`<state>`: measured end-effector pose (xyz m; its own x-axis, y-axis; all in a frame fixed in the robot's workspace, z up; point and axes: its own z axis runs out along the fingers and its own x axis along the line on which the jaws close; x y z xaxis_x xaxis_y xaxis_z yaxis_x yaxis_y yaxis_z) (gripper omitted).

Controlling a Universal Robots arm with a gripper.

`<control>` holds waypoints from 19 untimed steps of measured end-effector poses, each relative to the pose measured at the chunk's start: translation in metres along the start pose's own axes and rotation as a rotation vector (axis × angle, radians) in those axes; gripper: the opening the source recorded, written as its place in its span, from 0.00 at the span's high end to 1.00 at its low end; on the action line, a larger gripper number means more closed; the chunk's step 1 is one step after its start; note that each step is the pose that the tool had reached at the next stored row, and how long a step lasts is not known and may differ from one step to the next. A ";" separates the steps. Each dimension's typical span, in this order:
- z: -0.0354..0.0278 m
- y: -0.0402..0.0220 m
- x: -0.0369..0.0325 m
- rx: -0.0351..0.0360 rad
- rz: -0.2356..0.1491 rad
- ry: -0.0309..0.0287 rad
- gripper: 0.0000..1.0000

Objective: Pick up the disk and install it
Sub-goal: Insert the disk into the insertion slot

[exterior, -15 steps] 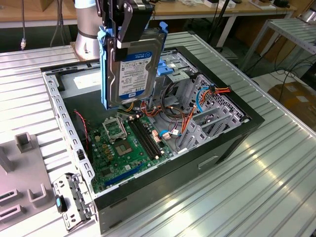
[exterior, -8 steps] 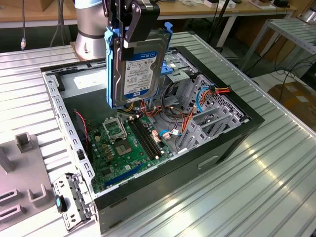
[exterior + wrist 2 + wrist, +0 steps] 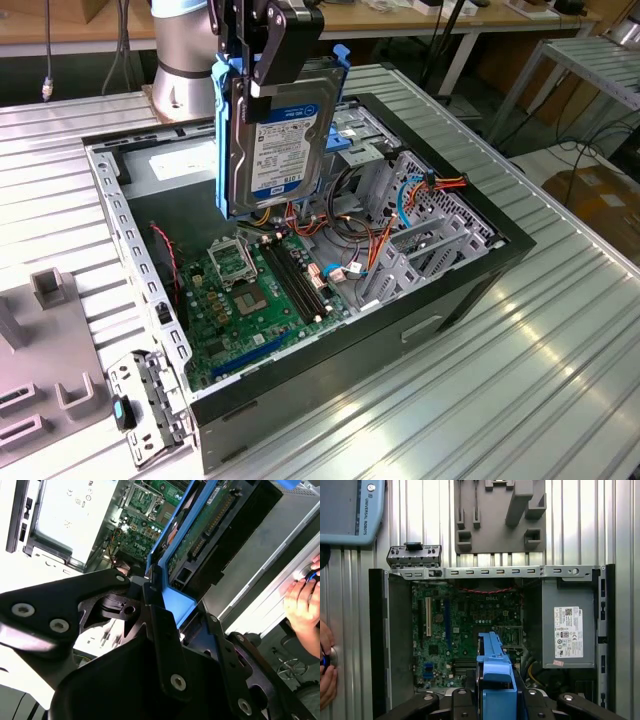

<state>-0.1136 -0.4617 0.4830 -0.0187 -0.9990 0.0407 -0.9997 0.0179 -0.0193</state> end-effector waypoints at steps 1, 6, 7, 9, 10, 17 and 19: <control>0.0000 0.0000 0.0000 0.0000 0.000 0.0000 0.63; 0.0001 -0.0007 0.0000 0.0000 0.000 0.0000 0.63; 0.0004 -0.0022 -0.0001 0.0000 0.000 0.0001 0.63; 0.0012 -0.0043 0.0001 0.0001 0.000 -0.0002 0.63; 0.0017 -0.0052 0.0007 -0.0001 0.000 0.0002 0.63; 0.0048 -0.0057 0.0138 0.0026 0.000 0.0000 0.63; 0.0065 -0.0061 0.0231 0.0028 0.000 0.0000 0.63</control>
<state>-0.1077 -0.4852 0.4776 -0.0188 -0.9990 0.0407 -0.9996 0.0179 -0.0221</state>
